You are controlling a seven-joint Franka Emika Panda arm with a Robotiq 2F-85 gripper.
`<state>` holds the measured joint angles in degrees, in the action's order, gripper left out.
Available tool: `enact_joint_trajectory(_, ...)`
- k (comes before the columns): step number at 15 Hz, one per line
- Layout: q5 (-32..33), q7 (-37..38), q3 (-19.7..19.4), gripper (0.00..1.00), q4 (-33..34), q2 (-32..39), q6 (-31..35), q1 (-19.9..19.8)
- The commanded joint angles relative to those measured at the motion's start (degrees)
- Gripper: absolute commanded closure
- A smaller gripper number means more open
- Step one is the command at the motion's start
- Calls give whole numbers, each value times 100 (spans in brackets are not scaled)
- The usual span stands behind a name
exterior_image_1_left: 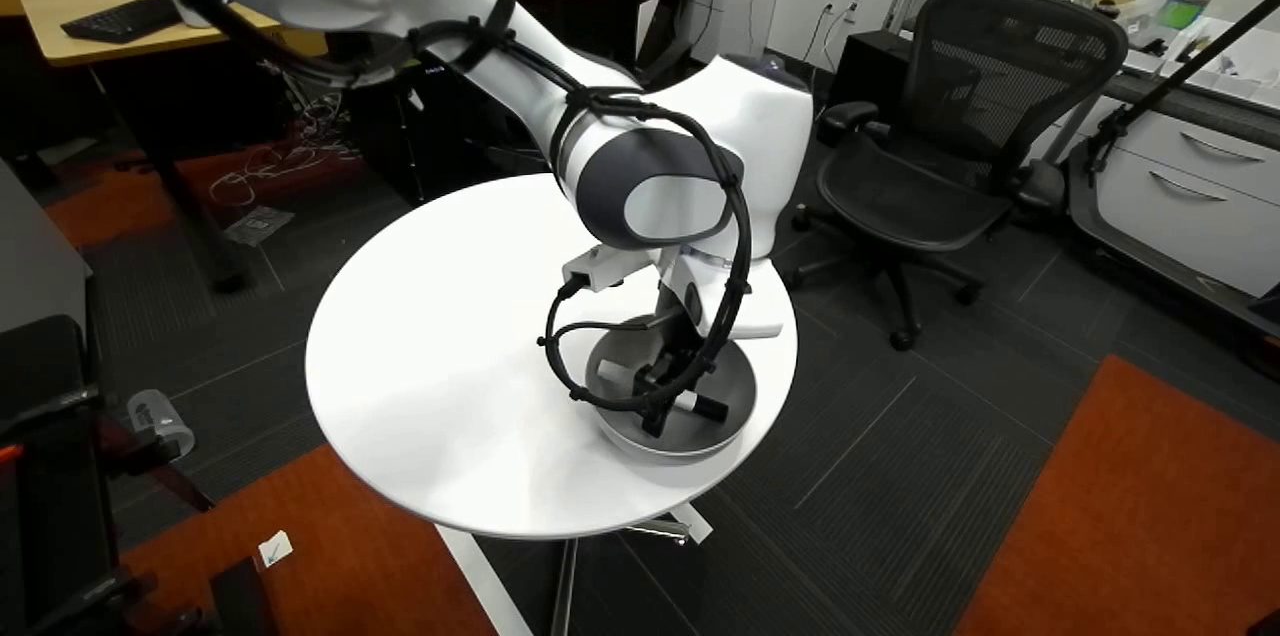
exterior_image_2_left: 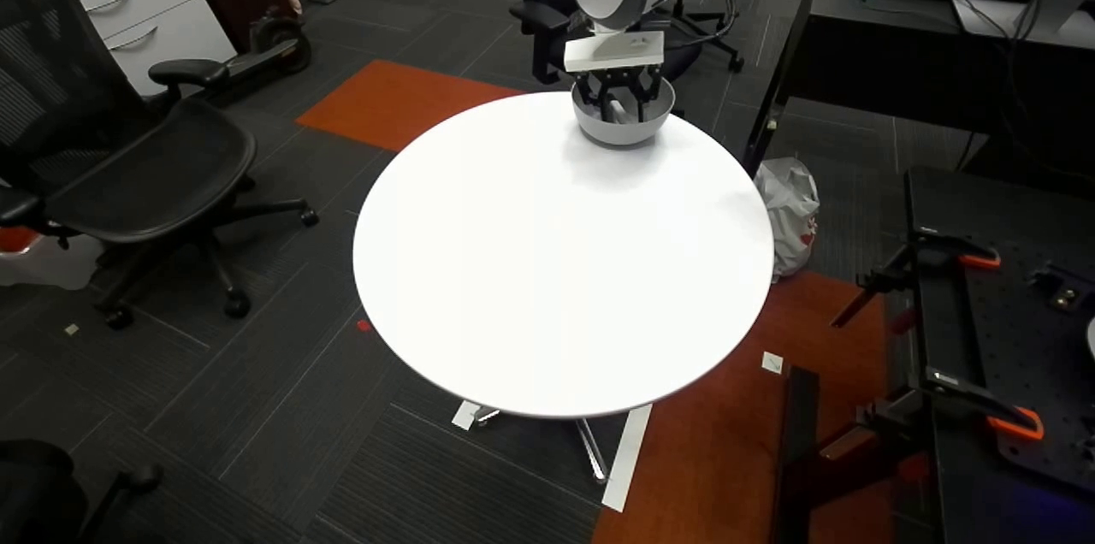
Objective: Put the marker in the grey bowl, remove the marker from the grey bowl
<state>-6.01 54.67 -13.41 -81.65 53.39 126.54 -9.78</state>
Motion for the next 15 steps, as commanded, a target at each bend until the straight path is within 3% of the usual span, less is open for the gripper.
enact_joint_trajectory(1, -118, 159, -27, 69, 281, 129, -247, -22)
enact_joint_trajectory(5, -107, 221, -66, 98, 79, -67, -129, 10)
enact_joint_trajectory(15, 262, 232, -324, 95, -1490, -1858, 370, 379)
